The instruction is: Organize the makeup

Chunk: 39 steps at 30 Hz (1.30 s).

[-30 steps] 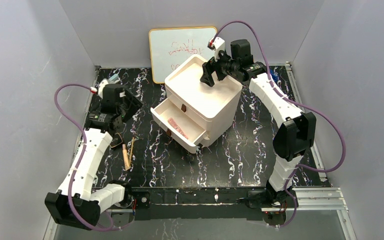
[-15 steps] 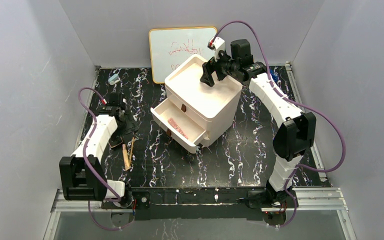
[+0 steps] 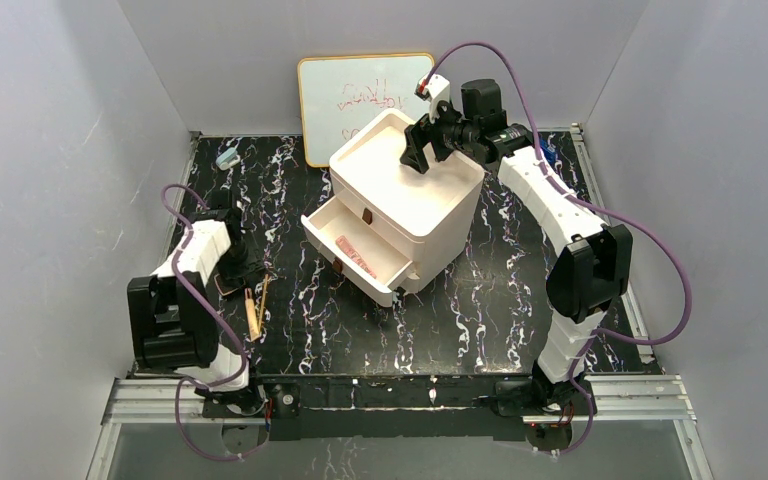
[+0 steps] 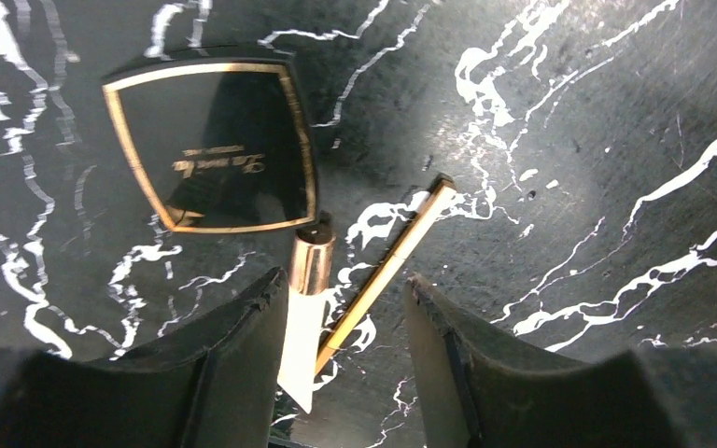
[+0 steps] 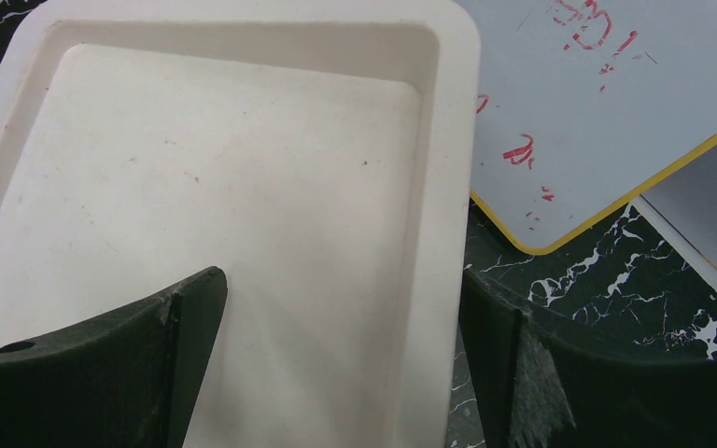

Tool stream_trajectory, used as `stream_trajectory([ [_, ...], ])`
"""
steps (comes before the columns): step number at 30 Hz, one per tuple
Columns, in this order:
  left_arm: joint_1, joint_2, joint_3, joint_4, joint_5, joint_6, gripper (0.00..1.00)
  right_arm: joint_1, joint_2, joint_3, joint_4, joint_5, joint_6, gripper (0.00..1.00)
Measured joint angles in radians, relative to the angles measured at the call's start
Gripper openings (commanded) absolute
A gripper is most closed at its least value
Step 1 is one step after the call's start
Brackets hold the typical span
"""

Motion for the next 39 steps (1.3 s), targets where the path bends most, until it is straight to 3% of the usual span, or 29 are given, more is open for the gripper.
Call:
stream_trajectory([
  [6,0.0,0.085,-0.007,0.009,0.082,0.004,0.43,0.0,0.0,0.0,0.0,0.0,0.0,1.0],
  [13,0.007,0.117,-0.015,0.01,0.084,0.003,0.41,0.001,-0.004,-0.007,0.008,0.003,-0.001,1.0],
  [31,0.091,-0.004,-0.01,-0.06,0.113,0.014,0.41,0.005,0.014,0.01,0.013,-0.006,0.0,1.0],
  [39,0.144,0.004,-0.029,-0.067,0.16,-0.01,0.48,0.005,0.009,0.001,0.026,-0.002,-0.001,1.0],
])
